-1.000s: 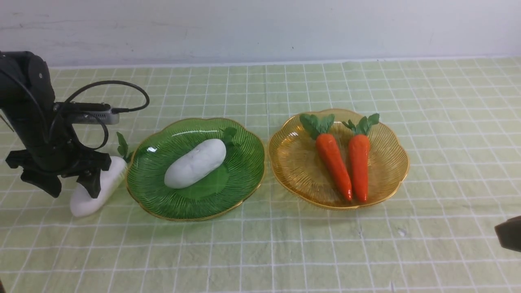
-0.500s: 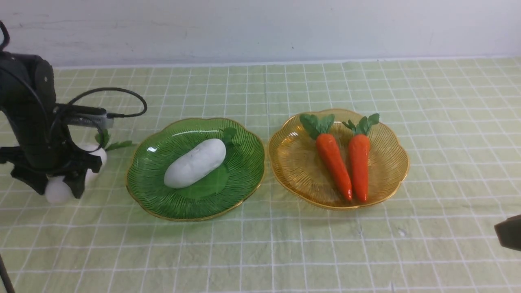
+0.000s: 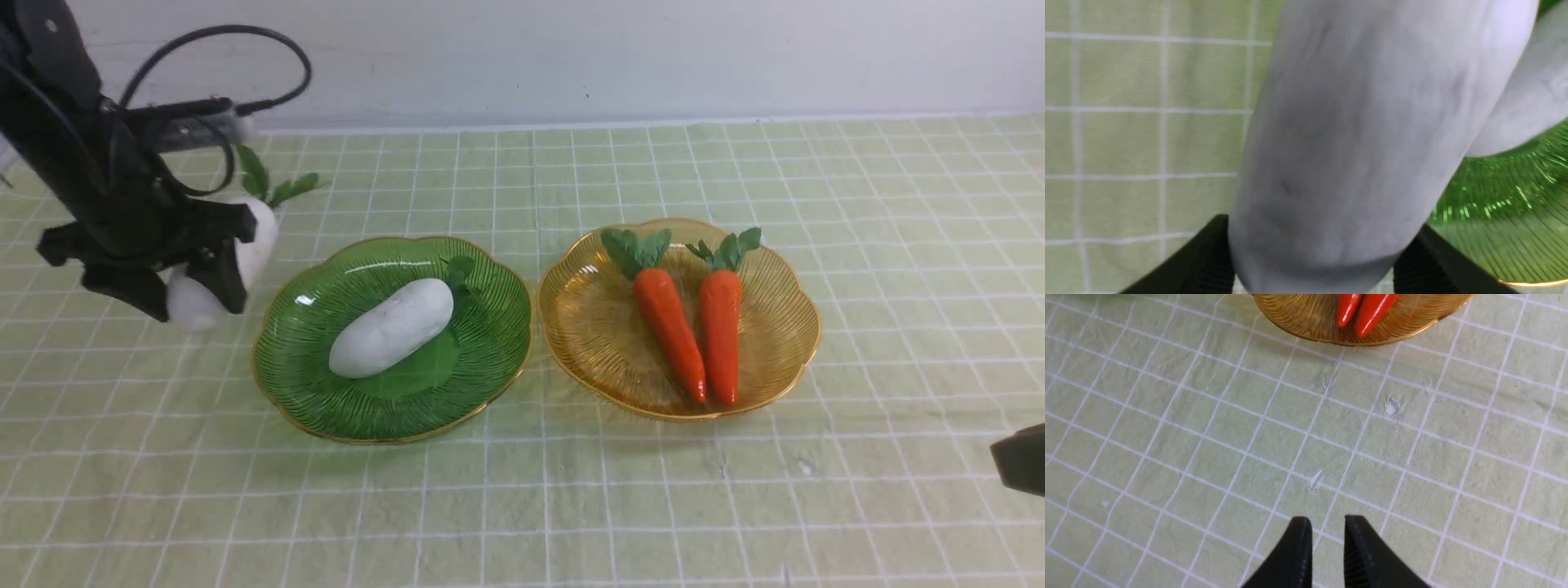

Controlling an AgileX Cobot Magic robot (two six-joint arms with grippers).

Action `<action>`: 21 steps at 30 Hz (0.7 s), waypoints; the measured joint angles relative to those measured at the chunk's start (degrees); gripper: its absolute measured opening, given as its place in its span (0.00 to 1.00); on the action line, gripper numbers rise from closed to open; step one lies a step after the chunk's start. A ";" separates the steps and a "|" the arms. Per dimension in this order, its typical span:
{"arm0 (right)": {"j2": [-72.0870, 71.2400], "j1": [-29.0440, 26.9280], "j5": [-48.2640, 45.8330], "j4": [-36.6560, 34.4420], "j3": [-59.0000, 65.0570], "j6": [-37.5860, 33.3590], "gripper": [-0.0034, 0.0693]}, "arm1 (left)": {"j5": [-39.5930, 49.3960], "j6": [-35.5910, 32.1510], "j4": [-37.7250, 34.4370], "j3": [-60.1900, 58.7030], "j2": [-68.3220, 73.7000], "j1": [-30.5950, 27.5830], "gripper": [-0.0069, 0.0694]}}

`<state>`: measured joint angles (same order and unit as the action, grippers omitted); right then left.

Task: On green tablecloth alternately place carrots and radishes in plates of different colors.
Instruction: 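Pick up the white radish and place it in the left plate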

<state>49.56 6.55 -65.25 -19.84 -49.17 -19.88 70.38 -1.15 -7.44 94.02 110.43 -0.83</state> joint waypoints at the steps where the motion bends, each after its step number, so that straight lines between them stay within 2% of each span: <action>1: 0.00 0.00 0.00 0.00 0.00 0.00 0.19 | 0.00 -0.05 -0.30 0.00 1.09 1.09 0.67; 8: -2.26 0.00 -1.87 -0.05 0.00 0.90 0.19 | -0.29 -0.21 -0.63 0.00 3.77 4.79 0.67; 11: -6.39 0.00 -3.07 0.49 0.00 1.98 0.19 | -0.45 -0.21 -1.23 0.00 3.88 5.01 0.70; 15: -14.04 0.00 -4.72 2.54 0.00 5.71 0.13 | -0.45 -0.21 -1.25 0.00 3.88 5.01 0.74; 17: -20.71 0.00 -6.41 5.57 0.00 9.59 0.07 | -0.45 -0.21 -1.29 0.00 3.88 5.01 0.75; 21: -29.79 0.00 -6.39 9.78 0.07 13.09 0.03 | -0.40 -0.21 -1.42 0.00 3.88 5.01 0.74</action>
<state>19.77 6.55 -71.65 -10.07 -49.10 -6.80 69.98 -1.35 -8.86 94.02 114.31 4.18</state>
